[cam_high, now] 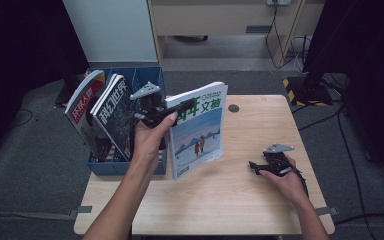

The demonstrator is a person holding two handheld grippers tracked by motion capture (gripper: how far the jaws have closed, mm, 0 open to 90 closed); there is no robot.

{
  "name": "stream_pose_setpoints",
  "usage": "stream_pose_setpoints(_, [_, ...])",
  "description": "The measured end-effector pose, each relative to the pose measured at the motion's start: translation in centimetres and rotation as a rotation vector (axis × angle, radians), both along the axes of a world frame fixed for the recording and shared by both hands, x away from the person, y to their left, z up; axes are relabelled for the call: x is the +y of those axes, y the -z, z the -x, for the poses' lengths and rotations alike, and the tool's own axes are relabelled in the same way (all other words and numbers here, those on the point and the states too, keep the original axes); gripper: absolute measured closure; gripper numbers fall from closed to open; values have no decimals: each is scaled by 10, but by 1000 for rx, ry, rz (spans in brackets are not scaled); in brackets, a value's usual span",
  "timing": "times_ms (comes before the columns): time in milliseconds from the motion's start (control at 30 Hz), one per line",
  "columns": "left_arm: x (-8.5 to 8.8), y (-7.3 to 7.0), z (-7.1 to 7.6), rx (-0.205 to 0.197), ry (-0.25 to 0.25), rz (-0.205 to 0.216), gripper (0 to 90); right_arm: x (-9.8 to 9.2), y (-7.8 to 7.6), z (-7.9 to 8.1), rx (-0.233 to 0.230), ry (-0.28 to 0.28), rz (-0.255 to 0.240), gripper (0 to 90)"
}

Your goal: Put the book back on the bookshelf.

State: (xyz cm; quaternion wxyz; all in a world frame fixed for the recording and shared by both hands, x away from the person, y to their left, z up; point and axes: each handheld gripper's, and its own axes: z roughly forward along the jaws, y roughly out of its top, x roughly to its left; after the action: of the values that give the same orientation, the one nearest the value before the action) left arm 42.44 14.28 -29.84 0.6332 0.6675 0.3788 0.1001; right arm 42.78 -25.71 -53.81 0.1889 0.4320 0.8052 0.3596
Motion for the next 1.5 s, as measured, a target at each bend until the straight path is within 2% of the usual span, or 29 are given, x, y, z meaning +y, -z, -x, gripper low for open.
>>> stream_pose_setpoints(100, [4, -1, 1, 8, -16, 14, 733, 0, 0, -1, 2, 4, -3, 235])
stream_pose_setpoints(433, [10, -8, 4, 3, -37, 2, 733, 0, 0, -1, 1, 2, -2, 235])
stream_pose_setpoints(600, [17, -10, 7, 3, -71, -10, 733, 0, 0, -1, 1, 2, -2, 235])
stream_pose_setpoints(733, [24, -14, 10, 4, -97, -3, 733, 0, 0, -1, 0, 2, -2, 235])
stream_pose_setpoints(1000, [33, -18, 14, -3, -118, -11, 733, 0, 0, 0, 1, 3, -2, 235])
stream_pose_setpoints(1200, [43, -22, 16, 0, -136, 7, 733, 0, 0, 0, -1, 1, 0, 235])
stream_pose_setpoints(1500, [57, -28, 22, -8, -158, 0, 733, 0, 0, 0, -1, 1, 0, 235])
